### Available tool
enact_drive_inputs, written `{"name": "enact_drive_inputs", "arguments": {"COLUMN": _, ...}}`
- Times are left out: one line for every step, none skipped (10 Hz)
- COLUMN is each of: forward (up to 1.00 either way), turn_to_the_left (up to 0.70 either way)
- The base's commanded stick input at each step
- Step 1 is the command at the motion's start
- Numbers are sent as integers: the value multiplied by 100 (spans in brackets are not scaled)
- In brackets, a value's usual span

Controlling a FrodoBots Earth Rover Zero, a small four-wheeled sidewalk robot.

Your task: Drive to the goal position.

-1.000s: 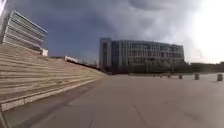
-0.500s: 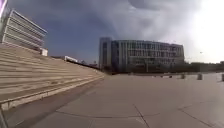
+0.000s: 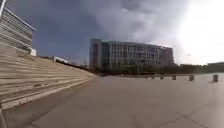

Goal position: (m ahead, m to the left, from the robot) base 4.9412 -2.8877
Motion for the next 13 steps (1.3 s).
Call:
{"name": "enact_drive_inputs", "arguments": {"forward": 70, "turn_to_the_left": -35}}
{"name": "enact_drive_inputs", "arguments": {"forward": 70, "turn_to_the_left": -35}}
{"name": "enact_drive_inputs", "arguments": {"forward": 70, "turn_to_the_left": -35}}
{"name": "enact_drive_inputs", "arguments": {"forward": 70, "turn_to_the_left": -35}}
{"name": "enact_drive_inputs", "arguments": {"forward": 70, "turn_to_the_left": -35}}
{"name": "enact_drive_inputs", "arguments": {"forward": 70, "turn_to_the_left": -35}}
{"name": "enact_drive_inputs", "arguments": {"forward": 70, "turn_to_the_left": -35}}
{"name": "enact_drive_inputs", "arguments": {"forward": 70, "turn_to_the_left": -17}}
{"name": "enact_drive_inputs", "arguments": {"forward": 70, "turn_to_the_left": 0}}
{"name": "enact_drive_inputs", "arguments": {"forward": 70, "turn_to_the_left": 0}}
{"name": "enact_drive_inputs", "arguments": {"forward": 70, "turn_to_the_left": 0}}
{"name": "enact_drive_inputs", "arguments": {"forward": 70, "turn_to_the_left": 0}}
{"name": "enact_drive_inputs", "arguments": {"forward": 70, "turn_to_the_left": 0}}
